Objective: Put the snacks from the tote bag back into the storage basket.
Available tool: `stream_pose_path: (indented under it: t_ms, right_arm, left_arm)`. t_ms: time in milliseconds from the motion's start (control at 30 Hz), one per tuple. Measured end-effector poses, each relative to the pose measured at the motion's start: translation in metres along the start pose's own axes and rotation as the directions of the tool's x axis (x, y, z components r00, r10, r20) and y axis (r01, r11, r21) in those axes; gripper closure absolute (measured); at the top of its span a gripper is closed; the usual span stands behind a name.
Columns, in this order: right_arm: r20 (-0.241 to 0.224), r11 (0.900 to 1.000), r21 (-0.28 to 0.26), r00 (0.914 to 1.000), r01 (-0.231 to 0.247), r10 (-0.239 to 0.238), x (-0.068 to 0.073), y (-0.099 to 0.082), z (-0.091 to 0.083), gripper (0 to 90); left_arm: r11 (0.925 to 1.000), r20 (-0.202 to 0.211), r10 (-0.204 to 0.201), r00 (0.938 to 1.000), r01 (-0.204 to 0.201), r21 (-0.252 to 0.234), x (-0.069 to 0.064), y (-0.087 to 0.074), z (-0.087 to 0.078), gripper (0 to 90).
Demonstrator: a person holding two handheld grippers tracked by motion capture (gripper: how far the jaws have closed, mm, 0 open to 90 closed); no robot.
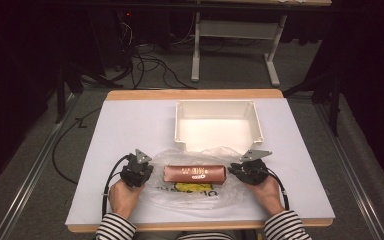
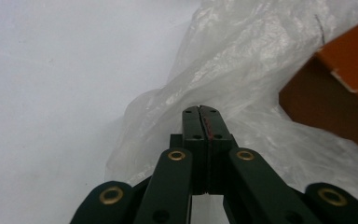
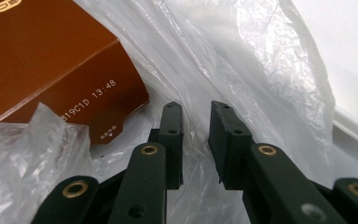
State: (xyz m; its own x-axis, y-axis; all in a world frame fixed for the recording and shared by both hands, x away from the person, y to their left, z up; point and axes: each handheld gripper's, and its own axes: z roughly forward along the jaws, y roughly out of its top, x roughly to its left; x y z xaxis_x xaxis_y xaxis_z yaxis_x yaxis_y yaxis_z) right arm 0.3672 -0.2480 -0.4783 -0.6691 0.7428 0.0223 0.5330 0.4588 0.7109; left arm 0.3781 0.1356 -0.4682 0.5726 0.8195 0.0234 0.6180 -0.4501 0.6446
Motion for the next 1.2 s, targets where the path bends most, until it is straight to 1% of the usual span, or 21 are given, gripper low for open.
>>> stream_pose_path:
  t_ms: [100,167,233,267,300,333,400,433,467,500,533,567,633,700,767,800,867,933,1067,1167,1200]
  right_arm:
    - [0.008,1.0,0.001,1.0,-0.003,0.003,0.001,0.0,0.0,75.7]
    - [0.011,1.0,0.002,0.9999,-0.009,0.009,0.002,0.0,0.0,74.7]
    - [0.01,1.0,0.003,0.9999,0.0,0.0,0.002,0.0,-0.001,69.6]
    - [0.003,0.9999,0.003,0.9999,-0.014,0.014,0.003,0.0,-0.002,68.2]
    - [-0.002,0.9996,-0.013,0.9997,-0.026,0.026,0.005,-0.002,-0.004,68.8]
    - [-0.002,0.9996,-0.013,0.9997,-0.026,0.026,0.005,-0.002,-0.004,68.8]
    - [-0.005,0.9993,-0.033,0.9998,-0.017,0.017,0.007,0.0,-0.009,69.2]
    - [-0.002,0.9988,-0.049,1.0,-0.007,0.007,0.008,0.002,-0.012,69.2]
    - [-0.006,0.9979,-0.064,0.9999,-0.011,0.01,0.008,0.003,-0.015,69.2]
    - [-0.015,0.9969,-0.078,0.9998,-0.014,0.013,0.008,0.003,-0.017,69.2]
    - [-0.02,0.9957,-0.09,0.9996,-0.022,0.02,0.008,0.004,-0.02,69.2]
    - [-0.024,0.994,-0.106,0.9994,-0.028,0.025,0.008,0.005,-0.022,69.1]
    - [-0.029,0.9907,-0.133,0.9993,-0.028,0.024,0.01,0.007,-0.027,68.4]
    - [-0.03,0.9898,-0.14,0.9993,-0.025,0.021,0.011,0.008,-0.03,67.2]
    - [-0.024,0.99,-0.136,0.9991,-0.039,0.036,0.011,0.01,-0.033,65.1]
    - [-0.018,0.9889,-0.14,0.9988,-0.048,0.046,0.012,0.012,-0.035,62.2]
    - [-0.021,0.9894,-0.138,0.9989,-0.046,0.043,0.012,0.015,-0.038,61.3]
    - [-0.033,0.99,-0.136,0.9988,-0.039,0.035,0.012,0.017,-0.038,60.1]
    - [-0.049,0.9865,-0.159,0.9983,-0.038,0.031,0.014,0.021,-0.038,56.6]
    - [-0.062,0.9826,-0.184,0.998,-0.026,0.015,0.017,0.024,-0.042,54.9]
    - [-0.064,0.9808,-0.194,0.9979,-0.018,0.006,0.018,0.026,-0.044,54.9]
  left_arm:
    - [0.9989,-0.005,-0.012,0.9999,0.012,-0.046,0.001,-0.004,0.002,87.8]
    - [0.9956,0.011,-0.018,0.9998,0.019,-0.091,0.003,-0.009,0.002,82.0]
    - [0.9882,0.034,-0.046,0.9984,0.051,-0.145,0.007,-0.016,0.002,71.1]
    - [0.984,0.04,-0.06,0.9974,0.066,-0.166,0.008,-0.018,0.001,66.4]
    - [0.9802,0.049,-0.072,0.9962,0.08,-0.181,0.009,-0.02,0.0,59.4]
    - [0.9773,0.048,-0.073,0.9962,0.081,-0.196,0.009,-0.02,-0.002,59.4]
    - [0.9649,0.043,-0.062,0.9972,0.071,-0.253,0.005,-0.023,-0.007,54.7]
    - [0.959,0.041,-0.062,0.9972,0.071,-0.274,0.004,-0.023,-0.009,52.9]
    - [0.9551,0.044,-0.065,0.9969,0.075,-0.287,0.003,-0.024,-0.01,51.0]
    - [0.9521,0.05,-0.068,0.9965,0.079,-0.295,0.003,-0.023,-0.012,49.8]
    - [0.9513,0.062,-0.067,0.9958,0.083,-0.297,0.003,-0.022,-0.013,47.9]
    - [0.9521,0.063,-0.058,0.9963,0.074,-0.297,0.004,-0.02,-0.015,46.4]
    - [0.9483,0.062,-0.045,0.9971,0.062,-0.311,0.003,-0.018,-0.017,45.4]
    - [0.9462,0.067,-0.044,0.9968,0.063,-0.317,0.003,-0.015,-0.018,44.6]
    - [0.9455,0.079,-0.051,0.9956,0.073,-0.317,0.004,-0.013,-0.019,43.9]
    - [0.9446,0.083,-0.048,0.9954,0.072,-0.32,0.003,-0.013,-0.021,43.4]
    - [0.944,0.086,-0.044,0.9953,0.07,-0.323,0.003,-0.013,-0.022,43.5]
    - [0.946,0.08,-0.046,0.9957,0.07,-0.317,0.005,-0.013,-0.022,43.4]
    - [0.9419,0.081,-0.068,0.9944,0.091,-0.323,0.009,-0.011,-0.026,42.3]
    - [0.9407,0.051,-0.058,0.997,0.072,-0.332,0.009,-0.007,-0.03,41.8]
    - [0.9377,0.045,-0.059,0.9973,0.071,-0.34,0.01,-0.006,-0.03,41.2]
